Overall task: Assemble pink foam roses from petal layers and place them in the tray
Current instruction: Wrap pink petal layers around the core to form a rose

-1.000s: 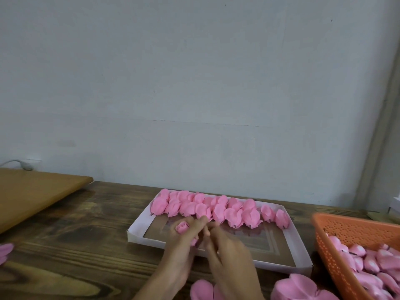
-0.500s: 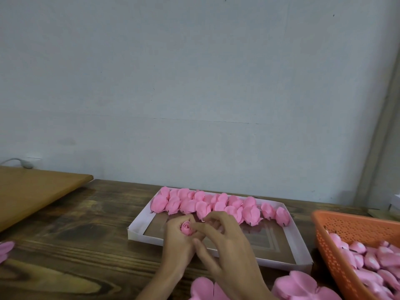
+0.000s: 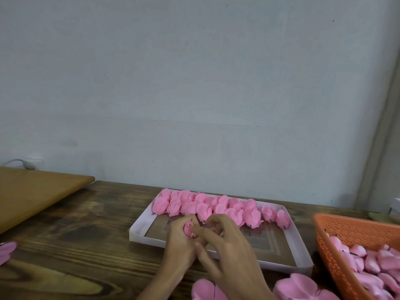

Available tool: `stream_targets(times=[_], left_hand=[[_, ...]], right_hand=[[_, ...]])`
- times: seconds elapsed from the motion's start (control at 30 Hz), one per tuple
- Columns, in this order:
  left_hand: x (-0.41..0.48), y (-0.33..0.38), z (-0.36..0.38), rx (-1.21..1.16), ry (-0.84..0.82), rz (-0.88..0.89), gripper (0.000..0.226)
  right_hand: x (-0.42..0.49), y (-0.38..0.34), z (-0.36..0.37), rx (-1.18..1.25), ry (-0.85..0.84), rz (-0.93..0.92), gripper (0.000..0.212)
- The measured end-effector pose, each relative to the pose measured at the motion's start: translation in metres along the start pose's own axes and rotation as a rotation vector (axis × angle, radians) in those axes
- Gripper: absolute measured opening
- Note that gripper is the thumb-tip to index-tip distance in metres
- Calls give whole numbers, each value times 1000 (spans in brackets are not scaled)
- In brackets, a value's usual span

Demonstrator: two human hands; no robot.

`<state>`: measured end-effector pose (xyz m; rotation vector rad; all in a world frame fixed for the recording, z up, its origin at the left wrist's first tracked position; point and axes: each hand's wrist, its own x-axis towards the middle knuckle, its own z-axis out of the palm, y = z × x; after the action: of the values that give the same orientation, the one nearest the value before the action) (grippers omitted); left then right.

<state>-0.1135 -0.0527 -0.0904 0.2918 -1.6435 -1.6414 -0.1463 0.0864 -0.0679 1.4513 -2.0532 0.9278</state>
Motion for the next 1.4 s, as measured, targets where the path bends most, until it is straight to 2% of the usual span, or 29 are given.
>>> stream_targets(times=[0.1,0.33,0.43,0.63,0.8,0.93,1.03,1.1,1.23,1.33,1.4], left_hand=[[0,4,5,-27,-24,7,29],[0,-6,2,-1,-57,8,27],[0,-7,3,-97,-67,-1,24],[7,-11,6,-192,-22,-79,39],[4,-11,7,-219,-15,-109,25],[1,-11,-1,-175,-25,-35,27],[3,-12,-6,-317,31,-131,42],[4,-9,-7,-430,23,-207,47],[-2,-4,-4,-541,-93,-353,48],[-6,-2,0,-565,-98,-376,62],[-8,0,1,-589,-125,-372,60]], right_hand=[[0,1,2,-4,-24,-2,34],[-1,5,5,-1,-39,2,35],[-1,6,6,-1,-34,2,36],[-1,9,10,25,-13,11,33],[-1,11,12,10,-35,11,33],[-1,11,16,193,-1,71,33],[-2,8,25,378,91,236,30],[-2,6,32,439,95,325,31],[-3,-3,38,476,63,344,43],[-4,-7,39,428,56,343,39],[-4,-5,38,429,80,372,34]])
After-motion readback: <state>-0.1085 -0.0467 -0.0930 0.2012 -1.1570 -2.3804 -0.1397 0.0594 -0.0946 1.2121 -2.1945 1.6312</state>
